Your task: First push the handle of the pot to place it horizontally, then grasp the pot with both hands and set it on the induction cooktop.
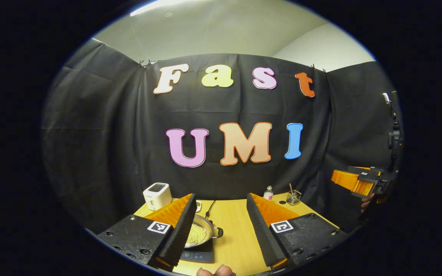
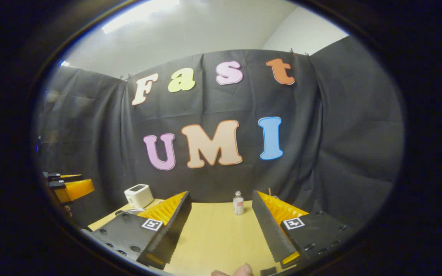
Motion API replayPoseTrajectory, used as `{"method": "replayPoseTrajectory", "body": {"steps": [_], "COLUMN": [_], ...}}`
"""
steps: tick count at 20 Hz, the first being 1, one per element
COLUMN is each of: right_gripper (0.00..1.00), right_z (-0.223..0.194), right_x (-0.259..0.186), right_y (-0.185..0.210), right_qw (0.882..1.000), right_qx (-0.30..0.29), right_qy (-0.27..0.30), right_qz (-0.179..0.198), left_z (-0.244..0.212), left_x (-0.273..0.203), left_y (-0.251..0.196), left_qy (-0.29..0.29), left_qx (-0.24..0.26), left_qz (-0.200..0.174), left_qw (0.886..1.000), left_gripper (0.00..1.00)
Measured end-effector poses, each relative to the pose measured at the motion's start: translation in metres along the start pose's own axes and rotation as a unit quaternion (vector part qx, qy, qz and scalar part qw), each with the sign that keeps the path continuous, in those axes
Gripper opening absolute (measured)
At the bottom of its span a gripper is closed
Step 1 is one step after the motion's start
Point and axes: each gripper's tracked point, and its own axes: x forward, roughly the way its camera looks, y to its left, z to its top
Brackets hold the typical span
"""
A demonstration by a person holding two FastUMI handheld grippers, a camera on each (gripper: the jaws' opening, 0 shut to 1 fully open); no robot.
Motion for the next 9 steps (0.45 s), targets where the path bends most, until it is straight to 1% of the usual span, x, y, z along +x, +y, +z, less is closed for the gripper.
{"method": "replayPoseTrajectory", "body": {"steps": [2, 5, 6, 9], "right_gripper": [0.94, 0.93, 0.93, 0.93], "right_z": [-0.0004, 0.001, 0.0016, -0.0012], "right_x": [0.0014, 0.0005, 0.0005, 0.0005], "right_y": [-0.0057, -0.0085, -0.0068, -0.0001], "right_qw": [1.0, 1.0, 1.0, 1.0], "right_qx": [0.003, -0.003, -0.002, -0.003], "right_qy": [0.001, 0.0, 0.0, 0.003], "right_qz": [-0.003, -0.007, -0.006, -0.005], "left_z": [-0.0042, -0.0007, -0.0011, -0.0037], "left_x": [0.0008, 0.0001, 0.0002, -0.0001], "left_y": [0.0011, 0.0039, 0.0038, 0.0048], "left_qy": [0.007, 0.005, 0.004, 0.005], "left_qx": [-0.001, 0.004, 0.006, 0.008], "left_qz": [0.003, 0.006, 0.005, 0.001], "left_qw": [1.0, 1.0, 1.0, 1.0], "left_gripper": [0.8, 0.79, 0.8, 0.79]}}
